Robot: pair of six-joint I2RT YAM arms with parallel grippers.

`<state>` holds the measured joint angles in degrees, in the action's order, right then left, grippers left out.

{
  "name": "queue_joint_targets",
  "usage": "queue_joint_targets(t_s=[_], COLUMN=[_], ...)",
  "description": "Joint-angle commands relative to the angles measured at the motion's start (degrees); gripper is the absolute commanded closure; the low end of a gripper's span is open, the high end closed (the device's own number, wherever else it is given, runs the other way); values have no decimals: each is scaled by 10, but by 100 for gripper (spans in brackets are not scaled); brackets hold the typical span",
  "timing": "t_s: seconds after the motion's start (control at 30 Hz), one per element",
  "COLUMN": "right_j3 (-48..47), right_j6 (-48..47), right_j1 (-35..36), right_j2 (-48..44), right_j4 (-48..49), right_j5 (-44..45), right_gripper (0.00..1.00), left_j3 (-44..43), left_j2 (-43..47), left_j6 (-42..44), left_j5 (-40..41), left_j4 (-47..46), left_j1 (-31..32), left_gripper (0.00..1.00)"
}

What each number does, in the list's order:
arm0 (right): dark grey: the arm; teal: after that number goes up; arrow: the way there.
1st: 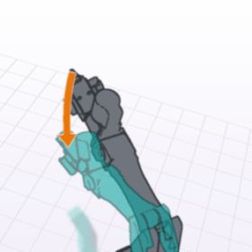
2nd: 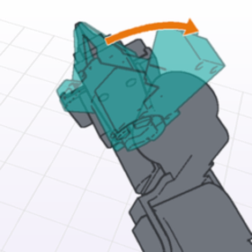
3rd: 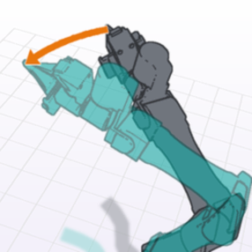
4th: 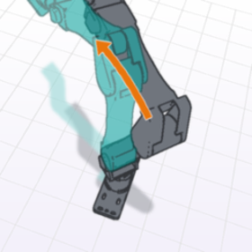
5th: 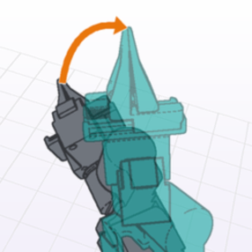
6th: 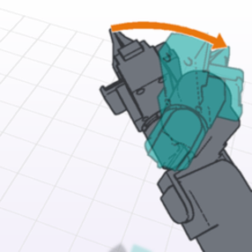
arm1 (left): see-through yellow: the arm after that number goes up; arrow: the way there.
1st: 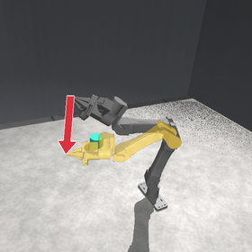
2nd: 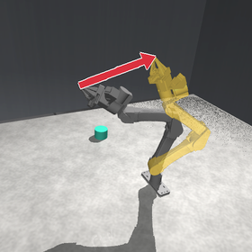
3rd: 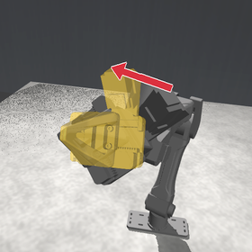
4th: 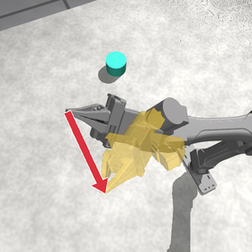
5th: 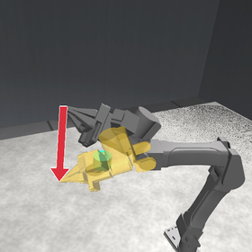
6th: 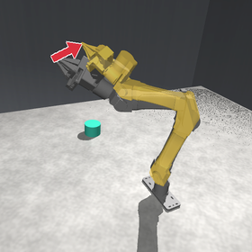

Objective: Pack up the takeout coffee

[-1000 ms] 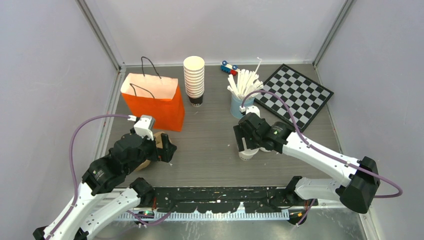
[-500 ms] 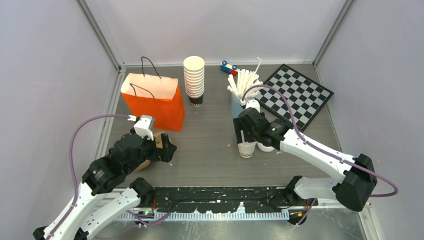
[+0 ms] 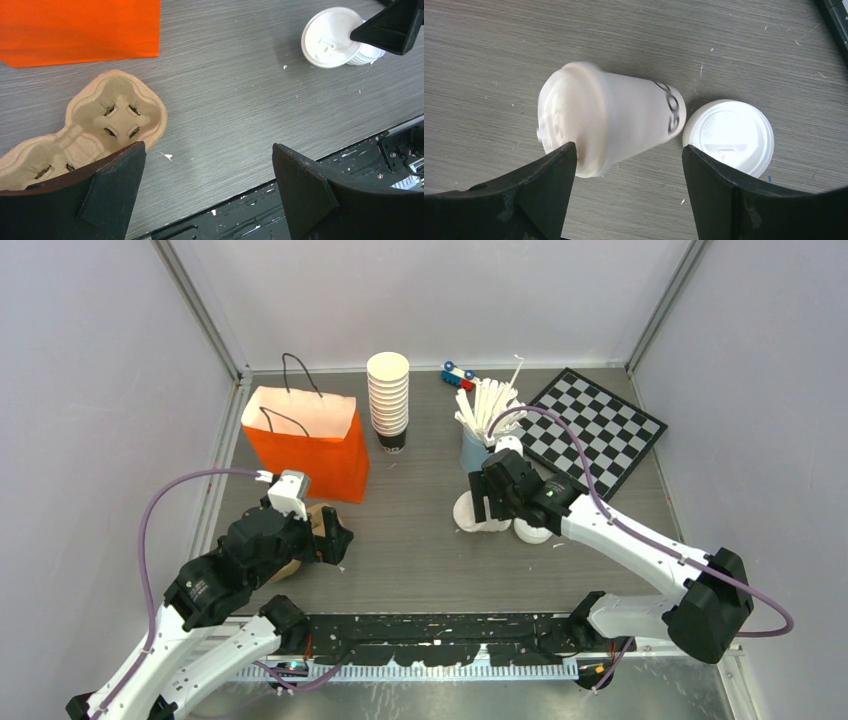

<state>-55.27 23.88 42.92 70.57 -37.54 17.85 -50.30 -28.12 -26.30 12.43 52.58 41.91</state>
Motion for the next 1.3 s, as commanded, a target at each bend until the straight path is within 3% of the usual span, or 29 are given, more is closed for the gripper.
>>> queue_joint_targets(t_s=[0.0,0.17,0.43,0.63,0.73,0.83,1.07,1.27], right_j3=[-5,-29,0,36,76,100,106,108], right_j6=[-4,-7,-29,-168,-291,-343,-420,-464], right_j1=[1,0,28,95,129,157,237,263], right_j2=[-35,-41,-45,-49,-87,-119,-53,18], right_j4=[-11,-33,14,40,86,146,159,207], right_j5=[-2,21,-46,-103,-179,-221,-130,-37], right_gripper=[18,21,26,26,26,21,14,18], left_j3=[2,2,3,3,1,2,4,3], left_j2=[-4,-2,-1,-2,-2,7,29,27], left_j6=[10,10,9,12,12,11,9,10], left_j5=[5,6,8,4,4,9,18,17], left_j4=[-12,-12,-12,-15,-13,-12,-16,-14], left_j1=[-1,-1,-1,-1,-1,-1,-1,-1], left_gripper=[0,0,0,0,0,0,0,0])
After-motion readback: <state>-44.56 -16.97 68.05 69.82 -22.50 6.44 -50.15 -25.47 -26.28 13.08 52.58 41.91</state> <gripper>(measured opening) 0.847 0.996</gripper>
